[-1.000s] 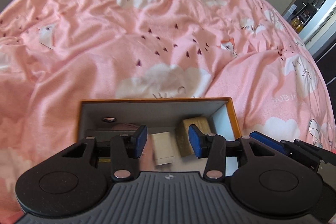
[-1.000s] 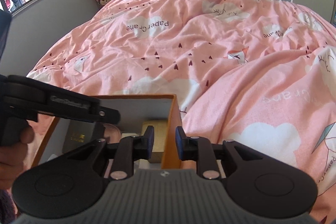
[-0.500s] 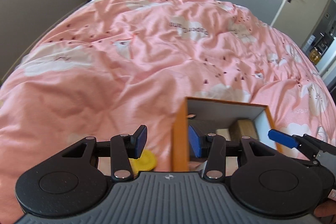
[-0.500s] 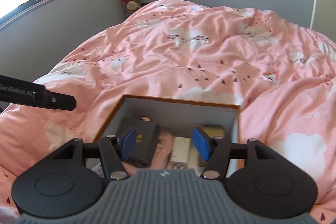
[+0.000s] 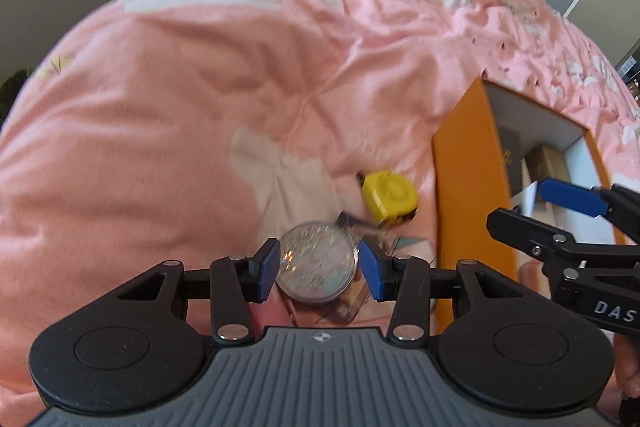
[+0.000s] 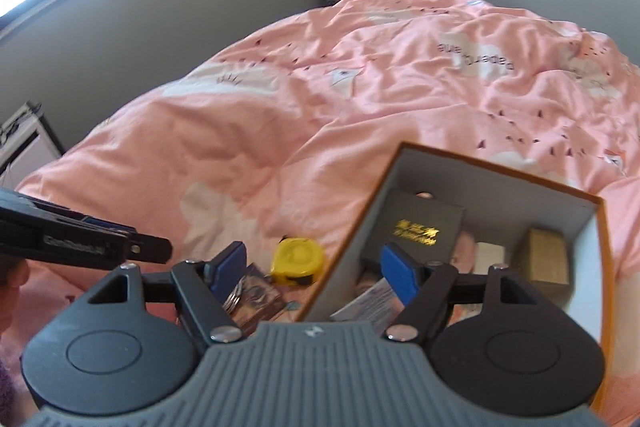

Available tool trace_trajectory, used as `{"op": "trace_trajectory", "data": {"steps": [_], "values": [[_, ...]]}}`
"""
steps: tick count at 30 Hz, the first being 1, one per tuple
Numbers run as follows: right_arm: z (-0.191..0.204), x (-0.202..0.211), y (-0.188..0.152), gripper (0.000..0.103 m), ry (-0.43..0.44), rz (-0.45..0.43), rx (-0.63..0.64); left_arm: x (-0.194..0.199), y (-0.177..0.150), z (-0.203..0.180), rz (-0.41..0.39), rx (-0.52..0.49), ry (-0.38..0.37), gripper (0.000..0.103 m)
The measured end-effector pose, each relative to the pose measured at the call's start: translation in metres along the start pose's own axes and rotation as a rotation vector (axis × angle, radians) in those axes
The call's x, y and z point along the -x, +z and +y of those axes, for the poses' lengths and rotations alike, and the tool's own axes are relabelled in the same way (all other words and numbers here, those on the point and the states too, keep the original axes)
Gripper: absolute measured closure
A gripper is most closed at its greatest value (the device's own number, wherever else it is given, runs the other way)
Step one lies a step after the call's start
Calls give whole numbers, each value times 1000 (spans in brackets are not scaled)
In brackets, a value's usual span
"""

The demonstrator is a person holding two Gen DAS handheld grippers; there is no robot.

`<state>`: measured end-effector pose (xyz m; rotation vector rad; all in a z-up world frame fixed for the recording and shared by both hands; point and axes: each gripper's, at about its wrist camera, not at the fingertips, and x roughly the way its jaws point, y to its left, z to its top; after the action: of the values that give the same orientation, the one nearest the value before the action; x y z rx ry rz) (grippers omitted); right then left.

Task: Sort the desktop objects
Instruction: 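Move both grippers out of the box toward the items on the bed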

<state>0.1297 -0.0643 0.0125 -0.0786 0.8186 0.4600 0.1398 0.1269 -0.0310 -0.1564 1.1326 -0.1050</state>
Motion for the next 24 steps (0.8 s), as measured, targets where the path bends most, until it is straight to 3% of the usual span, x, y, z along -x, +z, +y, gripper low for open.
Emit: {"op": "trace_trajectory", "data": {"steps": [8, 15, 19, 24], "values": [[20, -26, -2, 27, 5, 77, 79, -36, -4, 6, 58, -87, -38, 47], [23, -41, 5, 27, -34, 91, 111, -61, 2, 0, 117, -207, 64, 46], [23, -50, 9, 26, -44, 107, 128, -70, 7, 10, 155, -176, 3, 43], [22, -62, 14, 27, -75, 113, 148, -78, 10, 17, 188, -142, -92, 29]]}}
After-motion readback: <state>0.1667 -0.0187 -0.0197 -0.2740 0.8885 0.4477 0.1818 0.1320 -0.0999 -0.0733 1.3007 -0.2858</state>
